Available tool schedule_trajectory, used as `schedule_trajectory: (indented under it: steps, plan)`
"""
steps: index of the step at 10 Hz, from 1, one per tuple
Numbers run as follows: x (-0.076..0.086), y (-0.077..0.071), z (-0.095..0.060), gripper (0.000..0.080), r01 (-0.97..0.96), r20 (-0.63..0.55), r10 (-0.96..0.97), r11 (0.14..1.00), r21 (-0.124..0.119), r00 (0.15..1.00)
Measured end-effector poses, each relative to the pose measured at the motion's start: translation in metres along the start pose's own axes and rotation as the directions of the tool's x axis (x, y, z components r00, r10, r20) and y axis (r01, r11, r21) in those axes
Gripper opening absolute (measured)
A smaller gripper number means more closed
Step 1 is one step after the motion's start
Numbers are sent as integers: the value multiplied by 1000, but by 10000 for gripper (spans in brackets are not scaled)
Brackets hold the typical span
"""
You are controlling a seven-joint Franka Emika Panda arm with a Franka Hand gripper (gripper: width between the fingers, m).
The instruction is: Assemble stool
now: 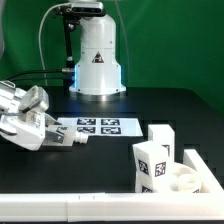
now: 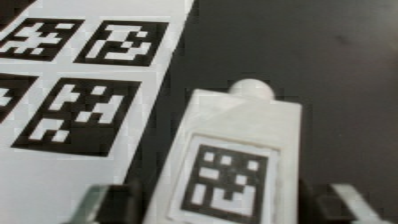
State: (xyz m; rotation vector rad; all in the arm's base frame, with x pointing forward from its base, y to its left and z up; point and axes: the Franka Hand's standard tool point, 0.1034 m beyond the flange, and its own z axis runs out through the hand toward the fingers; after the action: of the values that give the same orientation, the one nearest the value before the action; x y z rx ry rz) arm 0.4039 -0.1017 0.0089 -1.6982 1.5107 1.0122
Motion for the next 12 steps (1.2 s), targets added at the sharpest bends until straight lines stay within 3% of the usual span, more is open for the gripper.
schedule_trajectory:
  steps: [2,3,4,5,6,8,9,10,12]
  plan:
    - [-5,-8,-1,331,12,-29,-12,1000,-8,1000]
    - [-25,-24,-4,331,45,-43,-47,998,-47,998]
    - [-44,-42,-12,331,79,-67,-82,995,-53,994]
    - [-68,-58,-22,331,141,-136,-150,987,-74,979]
    - [-79,-65,-25,331,177,-185,-190,981,-82,964]
    - [-68,-68,-21,331,181,-340,-192,981,-66,921]
    - [-69,-74,-22,333,198,-420,-204,979,-59,885]
    - [-81,-79,-18,333,171,-462,-184,983,-71,868]
    - [-130,-129,-26,333,261,-541,-298,954,-145,787]
